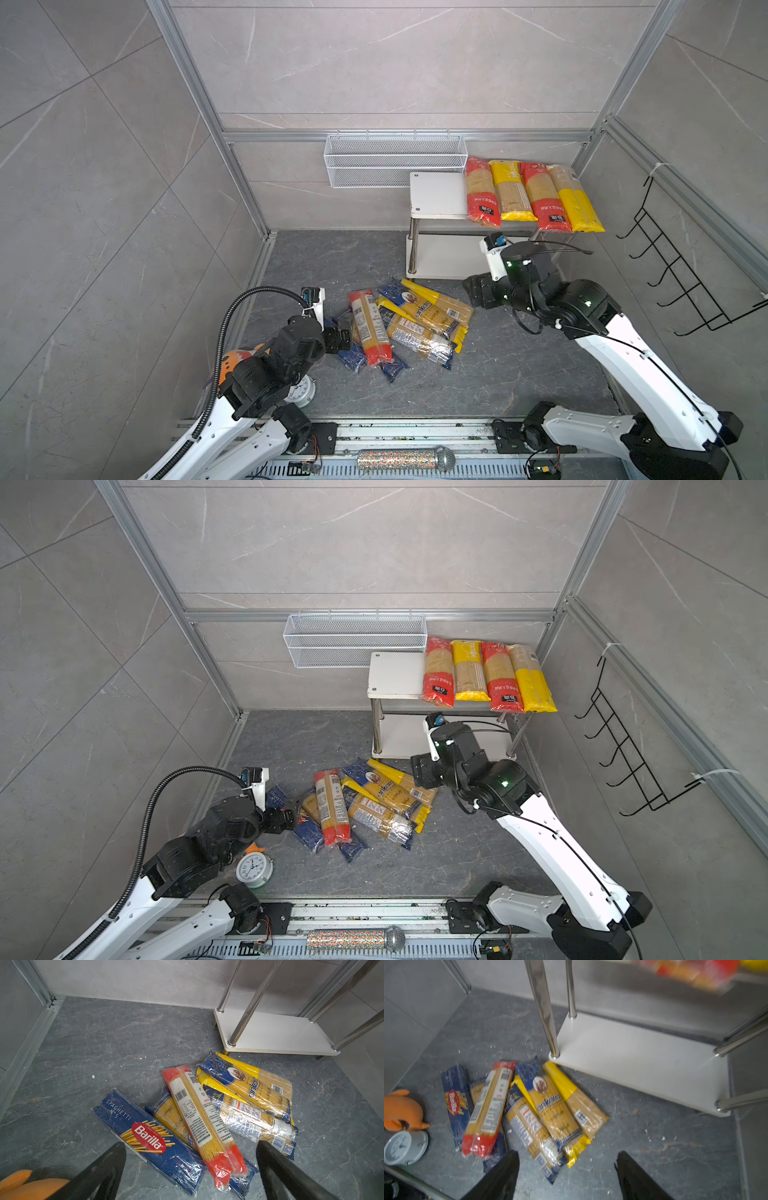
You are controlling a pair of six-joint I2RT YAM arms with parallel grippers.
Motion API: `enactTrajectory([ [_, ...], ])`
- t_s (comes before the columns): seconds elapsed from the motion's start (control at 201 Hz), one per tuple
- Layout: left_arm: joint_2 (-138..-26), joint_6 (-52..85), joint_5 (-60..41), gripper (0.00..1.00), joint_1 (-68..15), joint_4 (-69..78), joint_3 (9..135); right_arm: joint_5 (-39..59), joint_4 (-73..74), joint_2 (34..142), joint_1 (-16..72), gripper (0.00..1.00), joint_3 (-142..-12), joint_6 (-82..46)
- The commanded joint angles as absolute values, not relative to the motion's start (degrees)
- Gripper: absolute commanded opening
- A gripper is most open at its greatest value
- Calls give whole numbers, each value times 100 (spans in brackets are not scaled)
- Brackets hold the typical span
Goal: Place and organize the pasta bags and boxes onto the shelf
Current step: 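Open the right gripper and draw it back down to the pasta pile, then lower the right gripper onto the white-labelled red-capped spaghetti bag and close it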
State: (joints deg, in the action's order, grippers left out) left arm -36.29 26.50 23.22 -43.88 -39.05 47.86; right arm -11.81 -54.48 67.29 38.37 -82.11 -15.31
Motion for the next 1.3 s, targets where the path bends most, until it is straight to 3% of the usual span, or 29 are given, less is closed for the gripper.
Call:
enactTrajectory([
  [0.0, -3656, 2905, 2032, 100, -4383, -3904, 4641, -817, -5039, 6732, 4010, 78, -7510, -1972],
  [0.373, -4128, 3300, 1774, 100, -4383, -3759, 4272, 158, -3495, 7658, 4563, 78, -6267, -2516],
  [0.677, -3639, 3437, 1799, 100, -4378, -4486, 4340, 164, -3122, 9210, 5397, 79, -7023, -2661],
  [1.294, -2712, 3394, 2065, 100, -4378, -5264, 4614, 468, -3226, 11215, 5759, 85, -8554, -3112],
])
